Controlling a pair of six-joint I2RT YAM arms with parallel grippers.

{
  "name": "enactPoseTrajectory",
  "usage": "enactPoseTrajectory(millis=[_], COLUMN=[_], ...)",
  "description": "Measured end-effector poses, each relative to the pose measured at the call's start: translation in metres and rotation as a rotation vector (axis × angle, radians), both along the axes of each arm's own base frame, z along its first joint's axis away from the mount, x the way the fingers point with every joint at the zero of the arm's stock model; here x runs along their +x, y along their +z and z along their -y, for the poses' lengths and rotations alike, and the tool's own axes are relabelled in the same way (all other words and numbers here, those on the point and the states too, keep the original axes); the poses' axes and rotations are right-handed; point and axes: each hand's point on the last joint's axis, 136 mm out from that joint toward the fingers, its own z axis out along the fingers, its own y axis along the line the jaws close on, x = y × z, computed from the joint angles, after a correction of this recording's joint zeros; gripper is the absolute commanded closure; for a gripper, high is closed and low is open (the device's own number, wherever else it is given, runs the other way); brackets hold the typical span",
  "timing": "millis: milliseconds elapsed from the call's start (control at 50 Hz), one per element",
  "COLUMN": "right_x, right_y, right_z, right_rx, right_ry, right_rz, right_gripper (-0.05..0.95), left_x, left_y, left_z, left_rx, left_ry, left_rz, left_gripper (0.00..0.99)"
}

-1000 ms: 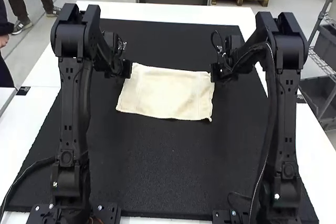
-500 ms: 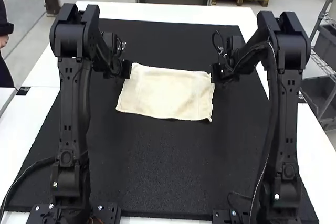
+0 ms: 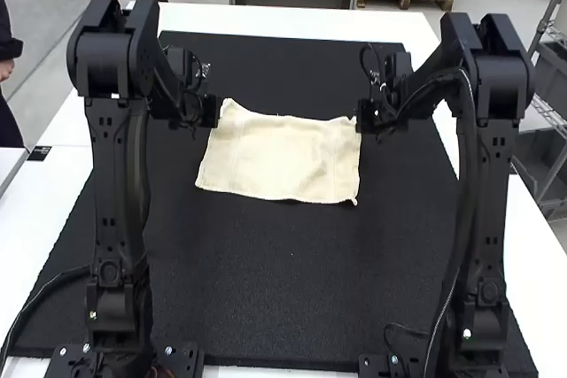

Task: Fold the towel.

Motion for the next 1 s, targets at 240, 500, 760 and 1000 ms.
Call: enactPoseTrajectory(millis=[240,500,760,1000], right_x=[0.003,-0.001,-0.015,-0.022], right_y=[0.028,0.033,0.046,0.061], right_z=[-0.003,-0.007,-0.009,-0.01], right_rx=[0.026,0.055,0.075,0.095], right_ry=[0.004,0.015,0.022,0.032], right_rz=[0.044,0.035,0.035,0.052], right_gripper=[0.92,0.92,0.92,0.92], left_x=[-0.01,-0.023,-0.035,-0.044], left_y=[0.014,0.021,0.028,0.037], left_z=[-0.006,-0.017,-0.024,-0.031], left_rx=[-0.011,-0.016,-0.013,-0.006], left_ry=[0.003,0.018,0.018,0.018], left_rz=[0.016,0.017,0.025,0.038], left_gripper=[0.979,0.979,0.979,0.979])
